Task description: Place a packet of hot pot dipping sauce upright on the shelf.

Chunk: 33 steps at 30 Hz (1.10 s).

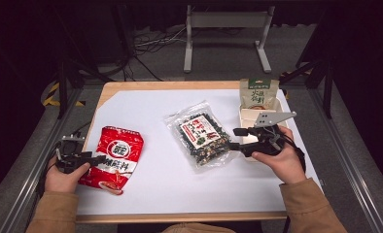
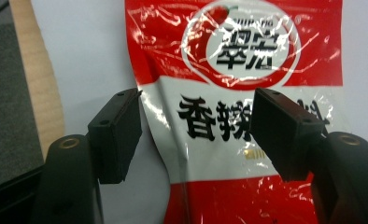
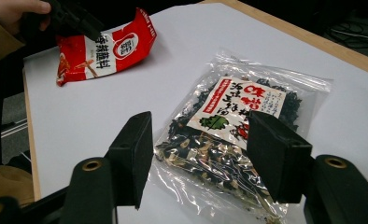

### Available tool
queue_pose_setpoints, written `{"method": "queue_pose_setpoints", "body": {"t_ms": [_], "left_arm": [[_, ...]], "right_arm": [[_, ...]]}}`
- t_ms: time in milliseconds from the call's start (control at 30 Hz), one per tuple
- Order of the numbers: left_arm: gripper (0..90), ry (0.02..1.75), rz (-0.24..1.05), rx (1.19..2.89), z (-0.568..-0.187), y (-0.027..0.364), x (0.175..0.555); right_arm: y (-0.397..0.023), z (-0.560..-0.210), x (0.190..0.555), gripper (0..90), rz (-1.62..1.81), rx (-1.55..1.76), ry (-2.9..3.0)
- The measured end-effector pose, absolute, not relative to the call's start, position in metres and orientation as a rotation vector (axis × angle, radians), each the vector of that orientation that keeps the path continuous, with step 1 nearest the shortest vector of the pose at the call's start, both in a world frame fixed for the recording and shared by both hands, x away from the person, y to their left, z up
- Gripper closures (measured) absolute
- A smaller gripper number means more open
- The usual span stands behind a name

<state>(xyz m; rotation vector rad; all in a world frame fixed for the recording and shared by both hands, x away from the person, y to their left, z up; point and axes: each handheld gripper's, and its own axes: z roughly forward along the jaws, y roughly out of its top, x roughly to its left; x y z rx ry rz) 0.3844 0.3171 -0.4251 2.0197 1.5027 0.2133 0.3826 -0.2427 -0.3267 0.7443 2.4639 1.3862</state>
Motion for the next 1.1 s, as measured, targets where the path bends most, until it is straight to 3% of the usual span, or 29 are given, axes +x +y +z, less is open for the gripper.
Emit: {"method": "queue_pose_setpoints", "body": {"t_ms": [533,767,833,1100], "left_arm": [[45.7,1.559,0.141,2.029,-0.4332,0.3164,0.3848],[60.1,1.536,0.147,2.028,-0.4315,0.3142,0.3828],[71.9,1.532,0.173,2.033,-0.4297,0.3122,0.3814],[80.4,1.527,0.207,2.015,-0.4276,0.3087,0.3783]], "right_arm": [[-0.2412,-0.3271,0.3804,43.0,1.417,0.732,2.466],[-0.2394,-0.3288,0.3804,42.9,1.43,0.729,2.467],[-0.2378,-0.3301,0.3806,43.4,1.427,0.722,2.473],[-0.2336,-0.3323,0.3803,47.6,1.42,0.696,2.492]]}}
